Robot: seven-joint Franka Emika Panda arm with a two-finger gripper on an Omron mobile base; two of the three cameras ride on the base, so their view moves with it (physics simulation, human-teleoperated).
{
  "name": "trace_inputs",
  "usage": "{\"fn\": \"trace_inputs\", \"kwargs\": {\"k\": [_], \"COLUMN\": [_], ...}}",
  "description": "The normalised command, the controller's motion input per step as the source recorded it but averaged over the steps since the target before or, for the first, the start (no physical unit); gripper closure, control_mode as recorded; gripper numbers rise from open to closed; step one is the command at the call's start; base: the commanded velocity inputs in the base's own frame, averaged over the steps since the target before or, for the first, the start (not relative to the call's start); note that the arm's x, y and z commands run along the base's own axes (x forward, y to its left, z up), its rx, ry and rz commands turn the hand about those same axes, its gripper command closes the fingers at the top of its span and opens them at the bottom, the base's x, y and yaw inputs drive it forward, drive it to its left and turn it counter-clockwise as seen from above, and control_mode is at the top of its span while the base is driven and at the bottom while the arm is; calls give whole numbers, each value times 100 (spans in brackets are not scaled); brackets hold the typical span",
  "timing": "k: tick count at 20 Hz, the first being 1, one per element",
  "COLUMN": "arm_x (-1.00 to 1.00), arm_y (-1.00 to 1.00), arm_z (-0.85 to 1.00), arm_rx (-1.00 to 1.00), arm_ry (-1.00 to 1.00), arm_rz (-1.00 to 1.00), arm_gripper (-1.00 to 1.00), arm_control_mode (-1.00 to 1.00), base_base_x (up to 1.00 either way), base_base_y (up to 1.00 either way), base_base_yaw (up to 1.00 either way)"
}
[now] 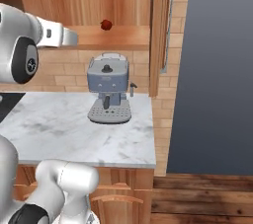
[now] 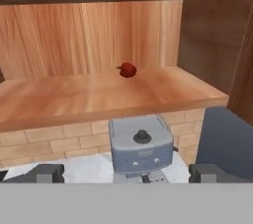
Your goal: Pick the bell peppers from the cabinet and place them in one bowl. Pick the mushroom from the sink and place it in the other bowl.
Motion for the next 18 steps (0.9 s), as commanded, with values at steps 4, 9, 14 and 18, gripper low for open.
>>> {"fn": "trace_inputs", "kwargs": {"k": [4,9,14,18], "arm_x": [89,92,77,52], "arm_y": [-15,-16,-1,7], "arm_z": [-1,2,-1,-18], "arm_rx": [-2,-7,-6,-1], "arm_ry": [7,18,-1,-5], "arm_rz": [3,1,1,0], "arm_gripper": [-100,-100,-100,-100], "arm_control_mode": [-100,-100,-100,-100], "base_base_x": [0,0,0,0], "base_base_y": [0,0,0,0], "base_base_yaw": [0,0,0,0]}}
